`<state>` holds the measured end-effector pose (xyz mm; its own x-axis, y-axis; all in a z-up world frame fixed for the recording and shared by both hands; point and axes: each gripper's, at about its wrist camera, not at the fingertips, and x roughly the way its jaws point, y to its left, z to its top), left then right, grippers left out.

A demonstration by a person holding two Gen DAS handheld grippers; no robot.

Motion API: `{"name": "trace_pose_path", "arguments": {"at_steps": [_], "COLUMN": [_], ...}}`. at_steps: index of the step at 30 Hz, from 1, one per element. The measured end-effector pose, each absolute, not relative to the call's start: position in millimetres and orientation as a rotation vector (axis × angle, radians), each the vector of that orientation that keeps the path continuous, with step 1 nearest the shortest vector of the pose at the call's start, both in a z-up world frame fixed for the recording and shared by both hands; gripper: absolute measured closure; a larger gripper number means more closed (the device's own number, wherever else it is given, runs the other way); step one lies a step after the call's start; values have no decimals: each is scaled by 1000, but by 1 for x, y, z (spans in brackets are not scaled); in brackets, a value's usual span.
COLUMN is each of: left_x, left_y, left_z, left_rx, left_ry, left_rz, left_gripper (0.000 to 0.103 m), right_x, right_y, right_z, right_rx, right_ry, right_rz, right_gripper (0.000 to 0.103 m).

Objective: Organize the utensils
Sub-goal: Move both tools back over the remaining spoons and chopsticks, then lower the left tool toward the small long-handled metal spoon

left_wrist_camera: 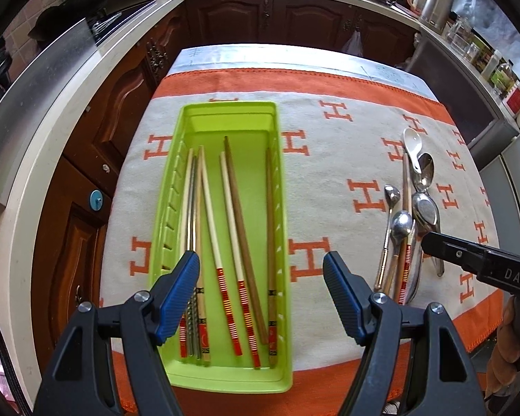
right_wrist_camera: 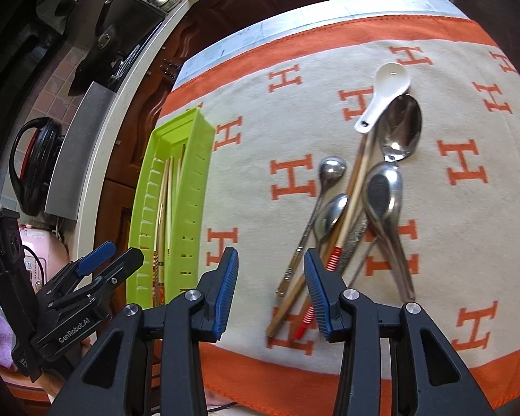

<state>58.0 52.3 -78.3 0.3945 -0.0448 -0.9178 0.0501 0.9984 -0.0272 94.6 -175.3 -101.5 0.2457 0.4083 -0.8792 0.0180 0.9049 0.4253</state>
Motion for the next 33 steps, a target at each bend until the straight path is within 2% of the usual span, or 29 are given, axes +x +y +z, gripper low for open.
{"name": "trace_pose_path", "arguments": {"at_steps": [33], "left_x": [98], "left_y": [-32], "left_z": [-95], "left_rx": [21], "left_ry": [1233], "left_rz": [-247], "left_gripper": [31], "right_x": [93], "right_y": [-242], "right_z": [-118], "right_rx": [448], "right_ry": [1263], "right_rz": [160], "right_gripper": [65]}}
